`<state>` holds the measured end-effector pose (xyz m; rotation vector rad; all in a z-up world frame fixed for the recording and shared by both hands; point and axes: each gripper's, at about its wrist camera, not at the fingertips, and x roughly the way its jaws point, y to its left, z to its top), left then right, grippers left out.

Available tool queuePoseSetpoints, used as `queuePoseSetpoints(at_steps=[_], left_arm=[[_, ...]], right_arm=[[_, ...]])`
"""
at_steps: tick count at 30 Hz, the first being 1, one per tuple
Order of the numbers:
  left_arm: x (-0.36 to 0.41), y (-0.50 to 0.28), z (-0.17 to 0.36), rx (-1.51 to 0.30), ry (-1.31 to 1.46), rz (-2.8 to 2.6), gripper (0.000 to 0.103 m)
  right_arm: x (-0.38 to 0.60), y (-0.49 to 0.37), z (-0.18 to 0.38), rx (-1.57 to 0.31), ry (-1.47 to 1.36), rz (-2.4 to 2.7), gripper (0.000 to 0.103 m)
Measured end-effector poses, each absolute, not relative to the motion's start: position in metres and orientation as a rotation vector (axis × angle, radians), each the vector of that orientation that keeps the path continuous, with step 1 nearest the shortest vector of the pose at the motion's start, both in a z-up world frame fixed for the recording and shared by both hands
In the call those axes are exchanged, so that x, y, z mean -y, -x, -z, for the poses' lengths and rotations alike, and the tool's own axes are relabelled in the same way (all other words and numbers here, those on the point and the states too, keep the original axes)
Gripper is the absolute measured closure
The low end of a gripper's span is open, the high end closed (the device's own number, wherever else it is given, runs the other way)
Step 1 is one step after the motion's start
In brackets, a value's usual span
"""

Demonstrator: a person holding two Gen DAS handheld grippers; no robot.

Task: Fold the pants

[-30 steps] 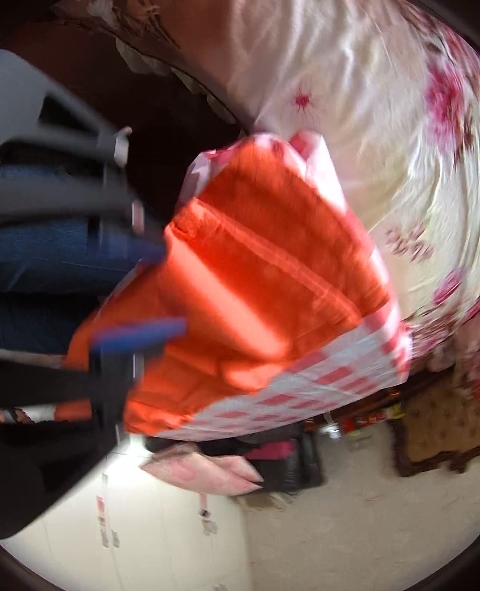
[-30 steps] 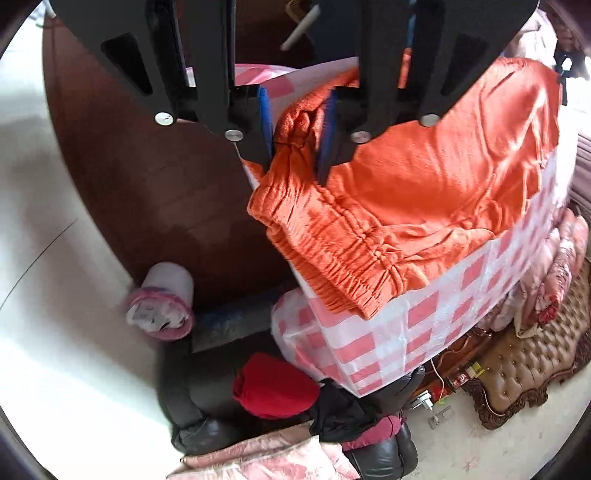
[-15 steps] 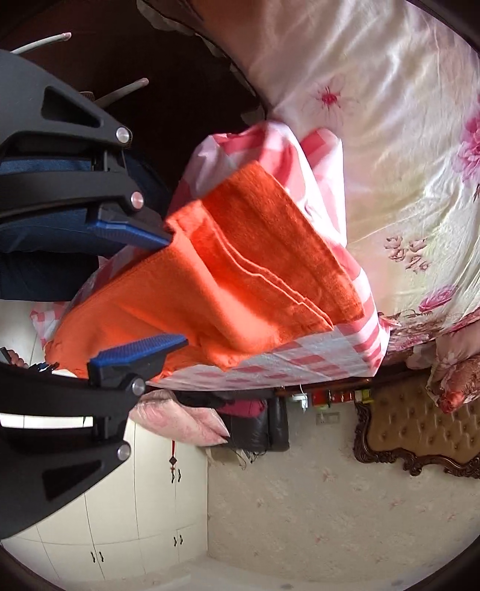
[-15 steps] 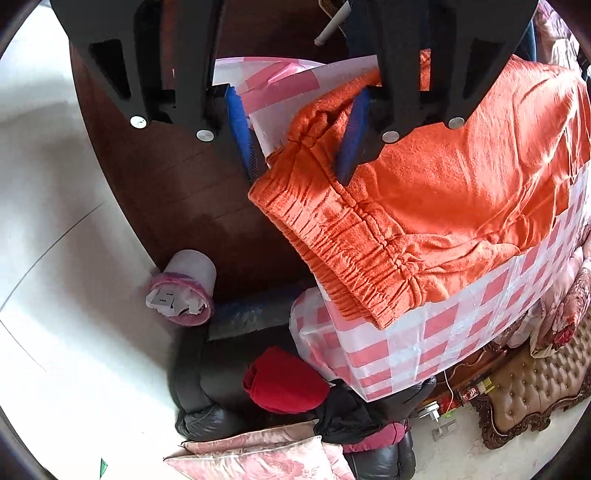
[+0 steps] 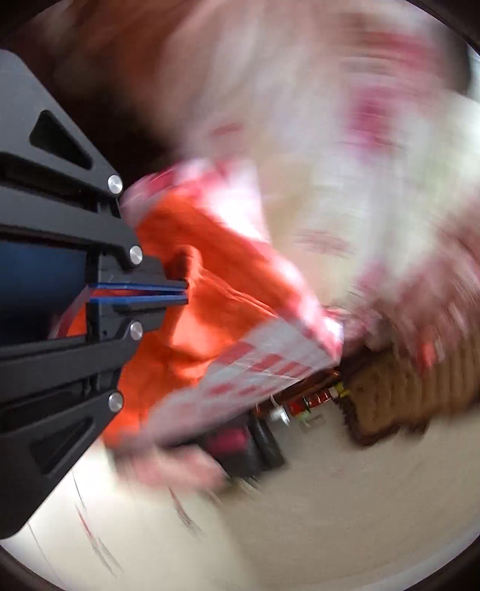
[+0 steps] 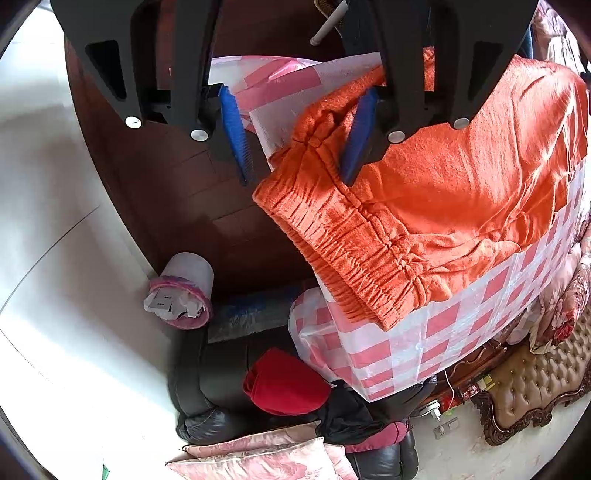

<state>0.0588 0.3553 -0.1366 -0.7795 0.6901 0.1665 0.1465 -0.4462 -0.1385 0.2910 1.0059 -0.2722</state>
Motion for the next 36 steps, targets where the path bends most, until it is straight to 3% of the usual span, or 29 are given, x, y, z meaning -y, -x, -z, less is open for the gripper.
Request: queuePoseSetpoints(at_steps=[1,2,5,7,9,10,11,13,16,24,25,26,27,29,31,33,36], left_arm=[[-0.334,-0.058,0.118,-0.664,0.517,-0.292,0.103],[-0.328,-0.059,0.117,-0.682,0.441,-0.333,0.103],[-0.354,-0.059,0.157,-0.839,0.634,-0.337,0.103],[-0.362,-0.052,0.160,-0.821,0.648,-0.368,0.100],[-0.366,-0.053,0.147,-0.757,0.694,-0.281,0.072],[-0.367,-0.057,0.143,-0.737,0.718,-0.234,0.050],[-0.369,-0.066,0.137,-0.725,0.731,-0.173,0.049],[-0.367,-0.085,0.130,-0.725,0.680,-0.130,0.051],[-0.359,-0.132,0.132,-0.796,0.516,-0.065,0.067],[-0.333,-0.189,0.162,-0.962,0.236,-0.084,0.069],[-0.330,-0.189,0.163,-0.968,0.224,-0.089,0.075],[-0.326,-0.190,0.164,-0.980,0.201,-0.093,0.087],[-0.323,-0.191,0.164,-0.984,0.174,-0.101,0.087],[-0.317,-0.193,0.163,-0.998,0.127,-0.093,0.098],[-0.311,-0.195,0.159,-1.013,0.084,-0.091,0.099],[-0.311,-0.195,0.149,-0.997,0.063,-0.093,0.100],[-0.331,-0.191,0.118,-0.936,0.094,-0.136,0.100]], right_arm=[[0.446,-0.147,0.138,-1.008,-0.285,0.275,0.056],[0.445,-0.148,0.138,-1.010,-0.280,0.280,0.056],[0.445,-0.148,0.138,-1.006,-0.287,0.275,0.056],[0.445,-0.147,0.139,-1.003,-0.293,0.273,0.056],[0.444,-0.147,0.139,-1.003,-0.287,0.273,0.056],[0.444,-0.147,0.139,-1.005,-0.285,0.273,0.056],[0.443,-0.149,0.138,-1.010,-0.280,0.275,0.056],[0.443,-0.149,0.138,-1.014,-0.274,0.279,0.056],[0.442,-0.149,0.138,-1.013,-0.271,0.283,0.056],[0.440,-0.150,0.136,-1.017,-0.249,0.282,0.056],[0.439,-0.151,0.135,-1.019,-0.237,0.285,0.056],[0.438,-0.151,0.135,-1.019,-0.222,0.287,0.056],[0.437,-0.152,0.134,-1.019,-0.213,0.289,0.056],[0.435,-0.151,0.134,-1.019,-0.197,0.293,0.056],[0.433,-0.151,0.132,-1.016,-0.190,0.288,0.056],[0.429,-0.151,0.129,-1.015,-0.195,0.265,0.070],[0.419,-0.148,0.115,-0.987,-0.157,0.264,0.077]])
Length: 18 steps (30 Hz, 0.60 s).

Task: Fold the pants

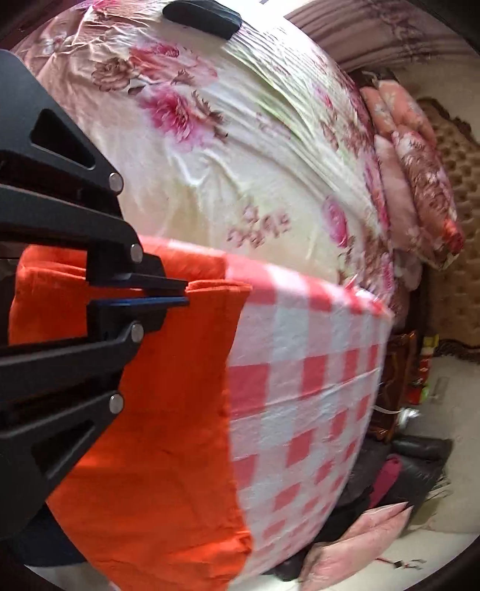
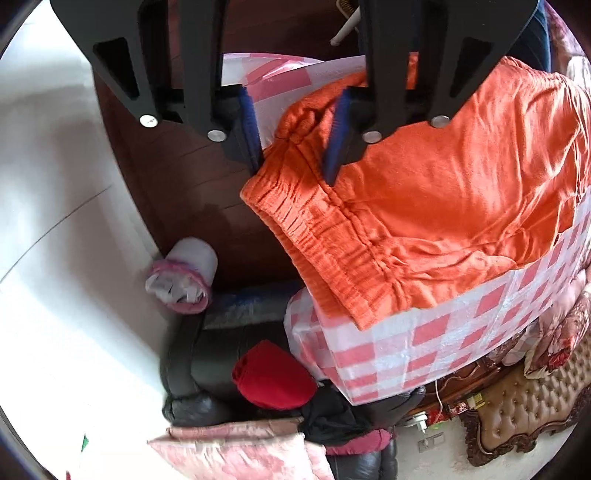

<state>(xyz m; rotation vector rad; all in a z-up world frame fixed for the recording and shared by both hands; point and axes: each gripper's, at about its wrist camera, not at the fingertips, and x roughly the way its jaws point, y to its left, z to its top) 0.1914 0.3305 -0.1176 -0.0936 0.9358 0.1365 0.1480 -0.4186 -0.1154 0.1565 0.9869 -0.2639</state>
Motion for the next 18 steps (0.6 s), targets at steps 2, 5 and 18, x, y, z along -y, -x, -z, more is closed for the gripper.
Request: queuePoseSetpoints(at_steps=[2,5,18], left_arm=[[-0.342,-0.191,0.110,-0.939,0.112,-0.150,0.100],[-0.353,-0.199,0.136,-1.037,0.098,-0.171,0.100],[-0.363,-0.201,0.156,-1.015,0.185,-0.270,0.092]], right_arm=[[0.414,-0.147,0.109,-0.975,-0.156,0.253,0.082],[0.410,-0.151,0.114,-0.994,-0.143,0.259,0.082],[0.390,-0.150,0.124,-1.000,-0.003,0.300,0.077]])
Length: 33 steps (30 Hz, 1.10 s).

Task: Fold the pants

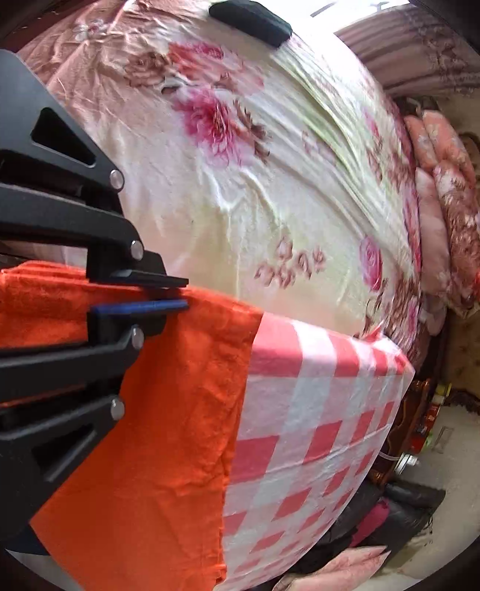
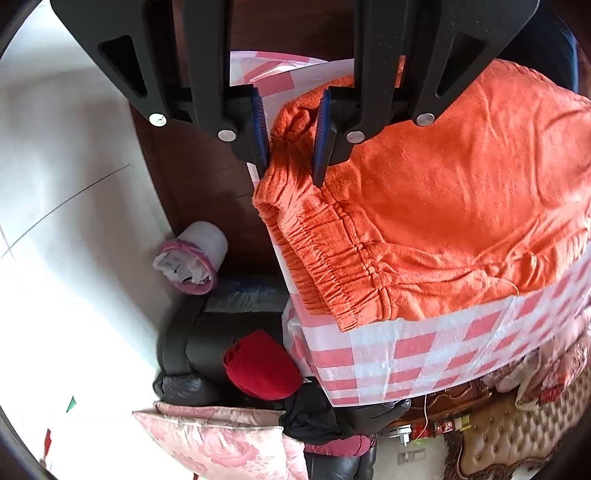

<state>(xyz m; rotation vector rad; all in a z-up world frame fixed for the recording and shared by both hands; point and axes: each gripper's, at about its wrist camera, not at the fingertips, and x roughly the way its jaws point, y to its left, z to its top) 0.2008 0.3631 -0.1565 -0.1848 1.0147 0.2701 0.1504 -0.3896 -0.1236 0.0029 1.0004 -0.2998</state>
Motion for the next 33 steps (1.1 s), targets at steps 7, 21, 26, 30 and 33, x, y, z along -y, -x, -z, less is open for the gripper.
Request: queuePoseSetpoints(at_steps=[7,21,26,30,33], left_arm=[[-0.307,-0.209,0.122,-0.909,0.093,-0.003,0.064],[-0.256,-0.279,0.162,-1.055,-0.281,0.090,0.103],[-0.274,-0.277,0.147,-0.991,-0.129,-0.015,0.090],[-0.303,-0.228,0.113,-0.795,0.142,-0.098,0.048],[-0.338,-0.157,0.101,-0.634,0.333,-0.204,0.034]], right_arm=[[0.387,-0.149,0.126,-0.994,0.011,0.306,0.070],[0.361,-0.113,0.051,-0.811,0.121,0.300,0.030],[0.271,-0.168,0.036,-0.798,0.142,-0.031,0.040],[0.212,-0.242,0.060,-0.887,0.096,-0.144,0.062],[0.179,-0.272,0.078,-0.924,0.082,-0.233,0.068]])
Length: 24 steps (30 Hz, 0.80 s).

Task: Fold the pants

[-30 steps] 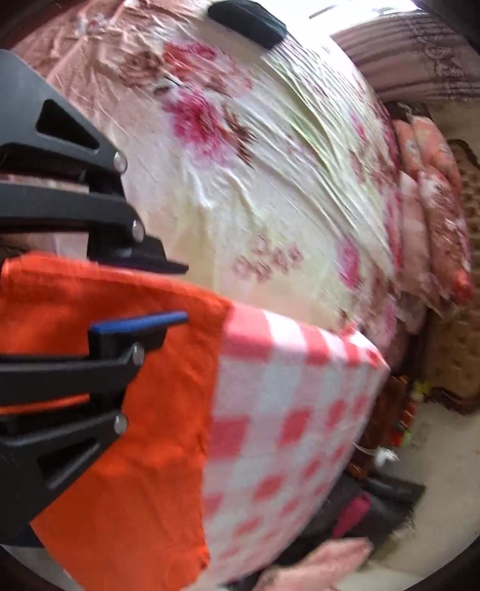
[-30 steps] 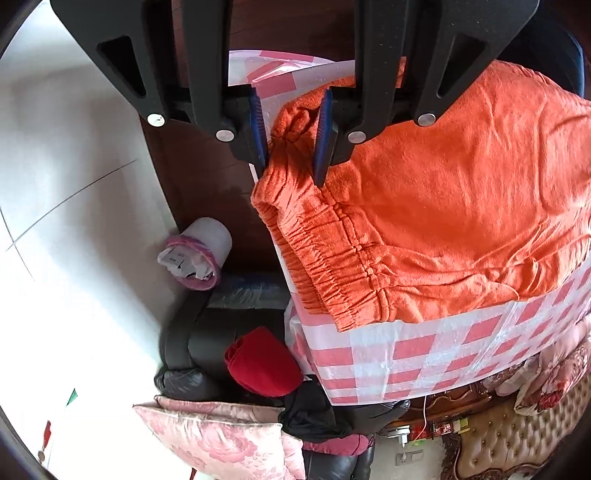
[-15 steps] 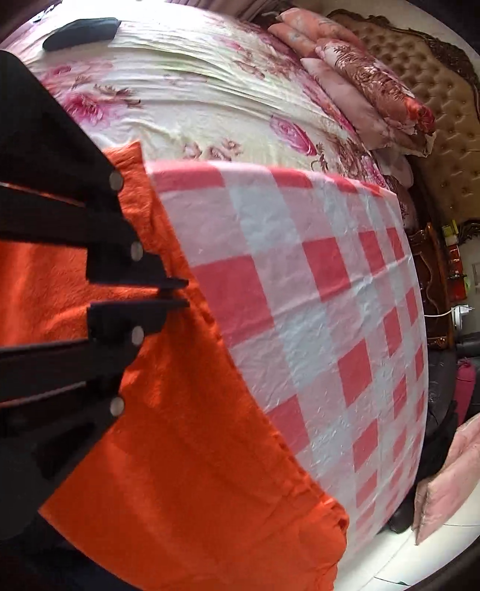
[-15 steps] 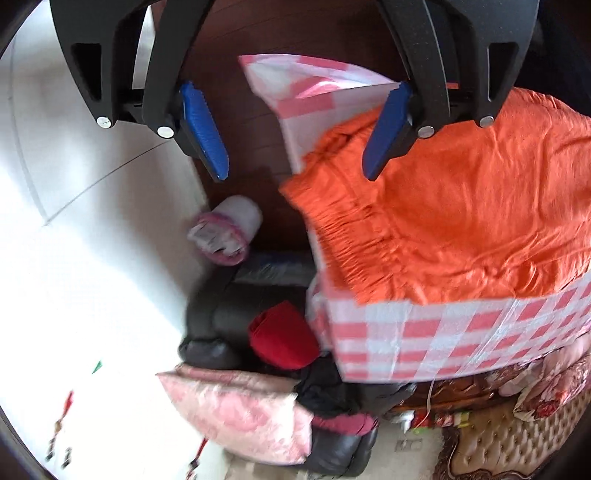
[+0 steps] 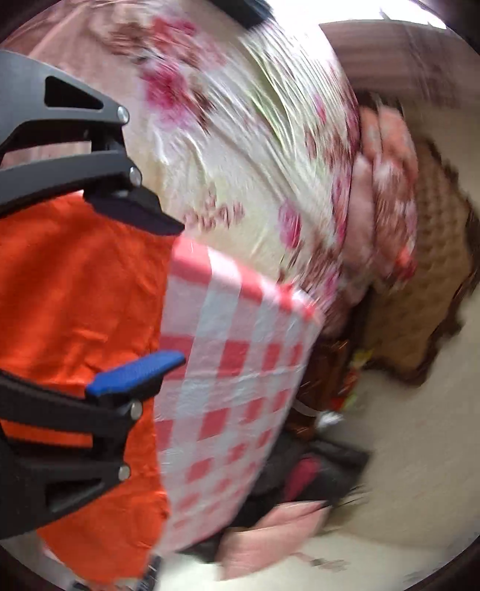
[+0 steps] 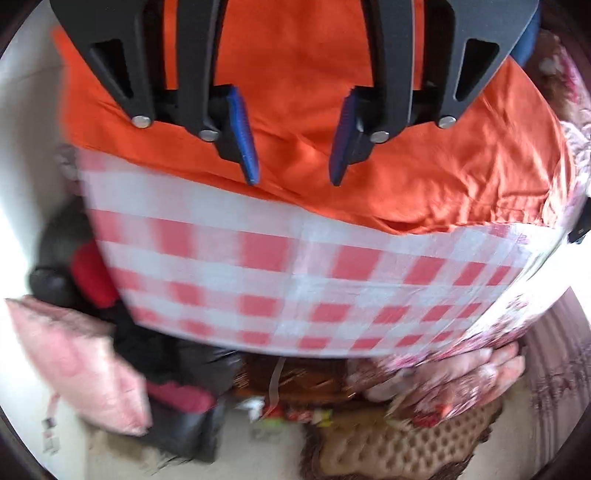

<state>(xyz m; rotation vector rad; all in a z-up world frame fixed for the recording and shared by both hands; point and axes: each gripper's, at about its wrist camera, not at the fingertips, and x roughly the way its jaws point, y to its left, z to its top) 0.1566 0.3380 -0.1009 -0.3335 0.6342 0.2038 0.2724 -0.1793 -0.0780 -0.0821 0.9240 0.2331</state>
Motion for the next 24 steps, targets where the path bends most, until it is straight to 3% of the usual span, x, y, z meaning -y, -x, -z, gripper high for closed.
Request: queuePoseSetpoints(at_steps=[3,7,15,17,18,19,23,24], left_arm=[[-0.381,-0.088,0.114,-0.577,0.571,-0.256,0.033],[-0.418,-0.019,0.171,-0.598,0.900,-0.229,0.031],[-0.399,-0.032,0.241,-0.590,1.221,0.049,0.031],[-0.397,-0.035,0.253,-0.562,1.286,0.089,0.032],[-0.397,-0.036,0.258,-0.547,1.318,0.105,0.032],[-0.398,-0.039,0.263,-0.523,1.356,0.126,0.034],[-0.398,-0.050,0.268,-0.503,1.390,0.176,0.064],[-0.397,-0.050,0.266,-0.499,1.386,0.188,0.066]], right_arm=[[0.162,-0.275,0.085,-0.922,-0.023,-0.387,0.068],[0.126,-0.258,0.099,-0.984,-0.158,-0.684,0.068],[0.074,-0.272,0.128,-1.061,-0.055,-0.598,0.070],[0.065,-0.272,0.123,-1.043,0.003,-0.532,0.069],[0.061,-0.271,0.121,-1.028,0.030,-0.512,0.064],[0.058,-0.268,0.119,-1.011,0.057,-0.488,0.061],[0.059,-0.234,0.094,-0.882,0.079,-0.437,0.055],[0.064,-0.224,0.089,-0.844,0.086,-0.415,0.047]])
